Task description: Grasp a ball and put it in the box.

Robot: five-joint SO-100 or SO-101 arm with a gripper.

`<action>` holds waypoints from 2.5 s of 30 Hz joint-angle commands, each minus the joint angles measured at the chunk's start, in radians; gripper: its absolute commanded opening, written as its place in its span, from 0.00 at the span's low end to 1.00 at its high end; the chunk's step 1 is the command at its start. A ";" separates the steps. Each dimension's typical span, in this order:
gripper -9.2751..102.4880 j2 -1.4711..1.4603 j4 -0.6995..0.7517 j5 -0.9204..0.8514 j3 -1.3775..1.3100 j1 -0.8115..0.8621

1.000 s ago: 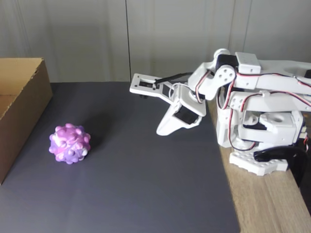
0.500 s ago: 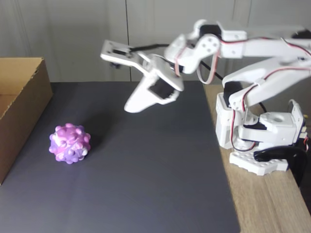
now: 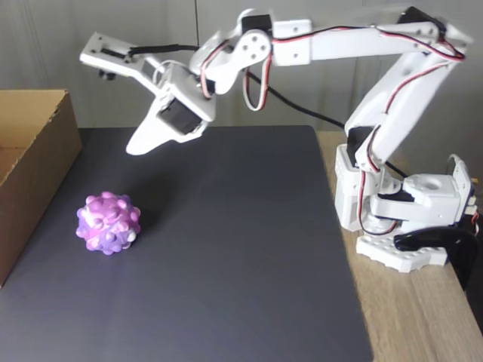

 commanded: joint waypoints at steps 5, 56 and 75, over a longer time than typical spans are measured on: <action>0.08 -0.137 -0.098 0.014 -0.080 -0.025; 0.56 -0.499 -0.235 0.117 -0.173 0.100; 0.37 -0.594 -0.291 0.153 -0.222 0.084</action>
